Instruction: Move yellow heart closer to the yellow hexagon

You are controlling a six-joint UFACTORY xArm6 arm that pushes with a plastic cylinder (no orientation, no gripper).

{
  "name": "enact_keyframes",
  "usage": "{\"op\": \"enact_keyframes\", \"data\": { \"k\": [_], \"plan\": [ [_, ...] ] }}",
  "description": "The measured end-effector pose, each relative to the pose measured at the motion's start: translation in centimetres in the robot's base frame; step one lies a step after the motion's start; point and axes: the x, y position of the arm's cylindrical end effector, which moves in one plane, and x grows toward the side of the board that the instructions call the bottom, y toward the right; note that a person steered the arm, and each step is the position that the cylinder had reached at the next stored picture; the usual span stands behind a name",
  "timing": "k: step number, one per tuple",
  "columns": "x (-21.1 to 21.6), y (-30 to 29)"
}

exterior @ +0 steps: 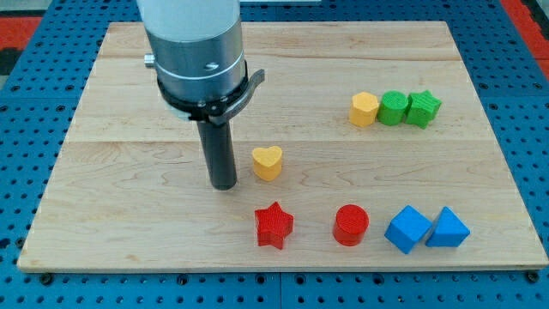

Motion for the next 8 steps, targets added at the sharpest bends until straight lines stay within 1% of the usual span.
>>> {"op": "enact_keyframes", "data": {
  "k": [1, 2, 3, 4, 5, 6, 7, 8],
  "plan": [
    [2.2, 0.8],
    [0.2, 2.5],
    [-2.7, 4.8],
    [-3.2, 9.3],
    [-3.0, 12.6],
    [-3.9, 15.3],
    [-8.6, 12.2],
    [-7.3, 11.1]
  ]
}}
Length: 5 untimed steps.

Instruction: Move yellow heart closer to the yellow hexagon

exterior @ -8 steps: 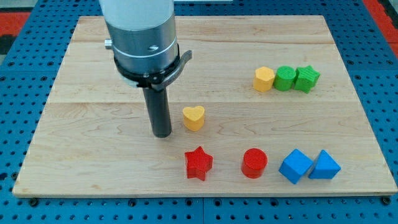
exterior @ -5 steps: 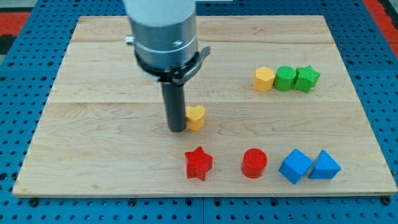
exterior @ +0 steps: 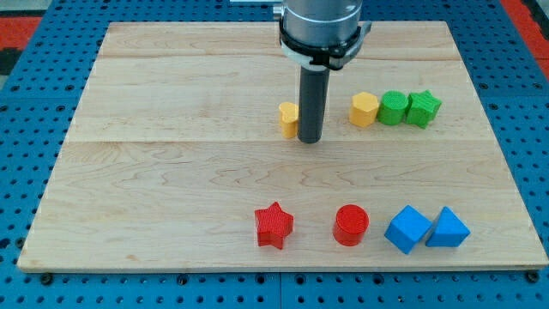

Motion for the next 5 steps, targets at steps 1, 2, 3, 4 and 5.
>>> {"op": "enact_keyframes", "data": {
  "k": [1, 2, 3, 4, 5],
  "plan": [
    [-0.7, -6.2],
    [-2.9, -5.9],
    [-2.9, 1.4],
    [-3.1, 3.5],
    [-3.2, 3.2]
  ]
}}
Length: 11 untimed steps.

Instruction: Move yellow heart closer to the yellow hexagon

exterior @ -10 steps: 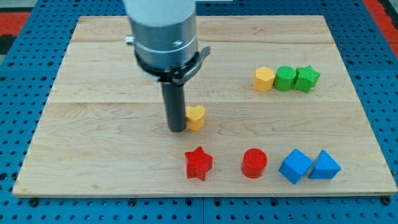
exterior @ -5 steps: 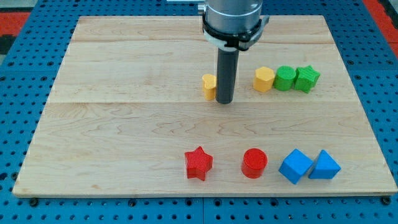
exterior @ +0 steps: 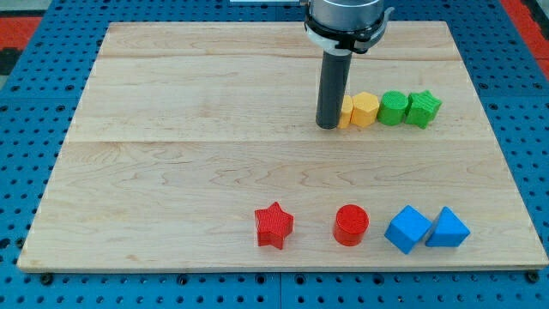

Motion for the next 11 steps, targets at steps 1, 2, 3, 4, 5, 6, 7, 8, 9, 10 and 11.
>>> {"op": "enact_keyframes", "data": {
  "k": [1, 2, 3, 4, 5, 6, 7, 8, 9, 10, 11],
  "plan": [
    [0.0, -0.52],
    [-0.23, -0.52],
    [-0.37, -0.52],
    [-0.36, -0.55],
    [-0.37, -0.55],
    [-0.37, -0.59],
    [-0.37, -0.64],
    [-0.37, -0.64],
    [-0.37, -0.62],
    [-0.37, -0.81],
    [-0.37, -0.95]
  ]
}}
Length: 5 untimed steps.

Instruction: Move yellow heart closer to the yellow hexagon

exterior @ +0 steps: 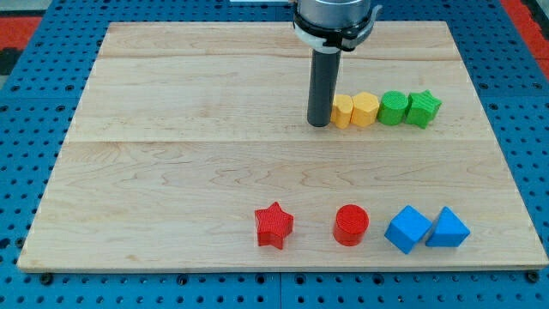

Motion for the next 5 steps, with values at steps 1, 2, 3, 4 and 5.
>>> {"op": "enact_keyframes", "data": {
  "k": [1, 2, 3, 4, 5],
  "plan": [
    [-0.7, -0.7],
    [-0.6, -0.7],
    [-0.6, 0.0],
    [-0.6, 0.6],
    [-0.6, 0.9]
  ]
}}
